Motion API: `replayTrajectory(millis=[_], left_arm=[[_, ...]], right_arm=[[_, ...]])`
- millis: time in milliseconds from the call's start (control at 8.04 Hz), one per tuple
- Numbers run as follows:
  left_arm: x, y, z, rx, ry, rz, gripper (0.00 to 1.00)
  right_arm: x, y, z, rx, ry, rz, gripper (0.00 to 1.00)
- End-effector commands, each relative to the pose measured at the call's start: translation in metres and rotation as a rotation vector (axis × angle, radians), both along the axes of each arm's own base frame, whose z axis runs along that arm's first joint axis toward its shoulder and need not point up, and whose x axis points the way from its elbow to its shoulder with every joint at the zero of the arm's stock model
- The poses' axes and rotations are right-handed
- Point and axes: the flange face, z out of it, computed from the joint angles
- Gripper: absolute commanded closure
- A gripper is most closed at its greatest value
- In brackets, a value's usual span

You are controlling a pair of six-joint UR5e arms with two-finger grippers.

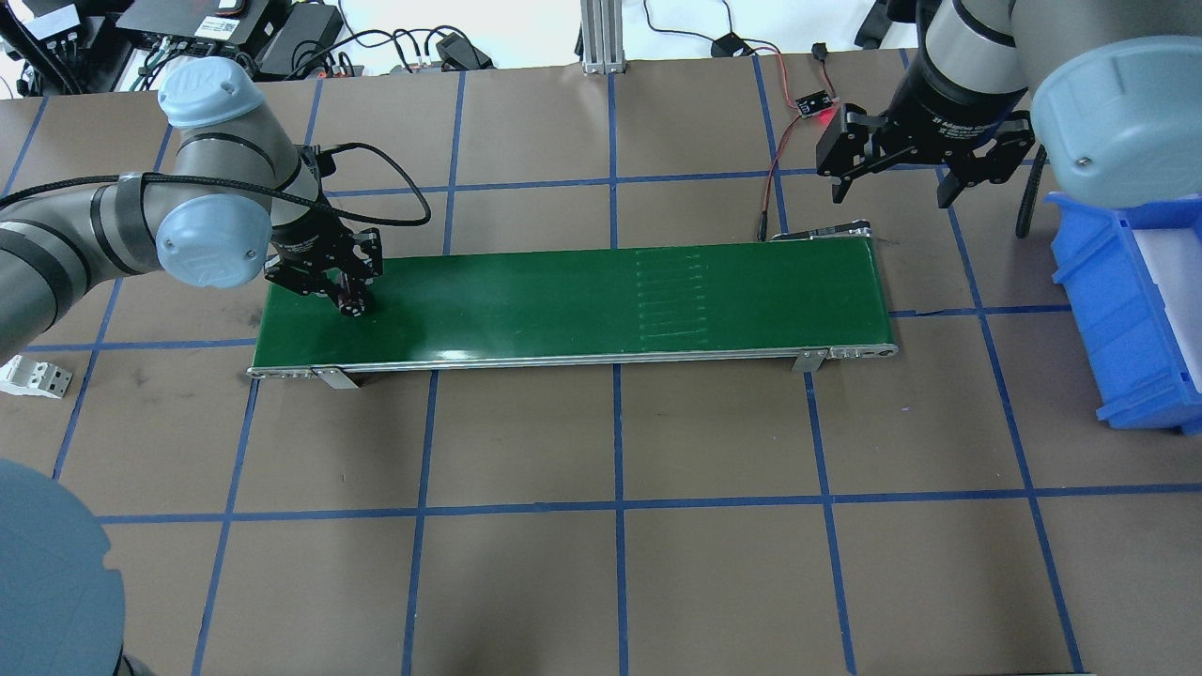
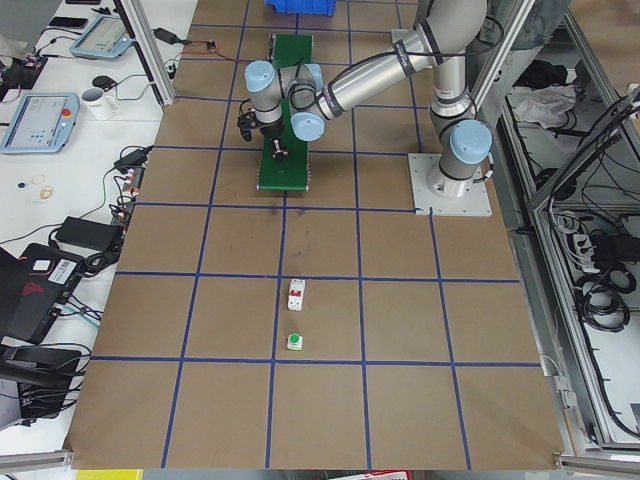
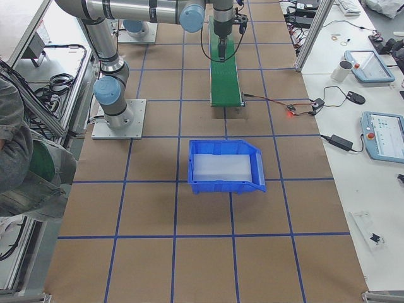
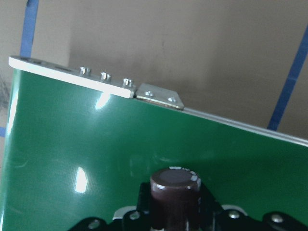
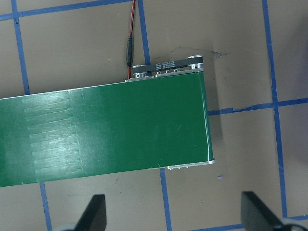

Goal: Move capacitor from left to right
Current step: 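Set the capacitor on the green belt and open the left gripper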

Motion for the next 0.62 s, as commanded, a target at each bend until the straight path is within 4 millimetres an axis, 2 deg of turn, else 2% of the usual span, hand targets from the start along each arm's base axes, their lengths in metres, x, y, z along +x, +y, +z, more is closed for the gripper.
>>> replayTrajectory(millis=[0, 124, 249, 373, 498], left_arm=[[-0.002, 0.010, 0.001, 0.068, 0.006, -0.003, 0.50], [-0.004, 0.016, 0.006, 0.120, 0.021, -0.005, 0.13], [-0.003, 0.009, 0.021, 0.123, 0.023, -0.005, 0.00], [-0.001, -0.004, 0.049, 0.144, 0.027, -0.001, 0.00], [0.001, -0.020, 0.089, 0.148, 0.035, 0.003, 0.00]], right_arm=[[0.000, 0.000, 0.000, -0.001, 0.000, 0.000, 0.00], [0.000, 0.000, 0.000, -0.001, 0.002, 0.000, 0.00], [0.000, 0.000, 0.000, -0.001, 0.002, 0.000, 0.00], [0.000, 0.000, 0.000, -0.001, 0.002, 0.000, 0.00], [0.000, 0.000, -0.001, 0.002, 0.001, 0.000, 0.00]])
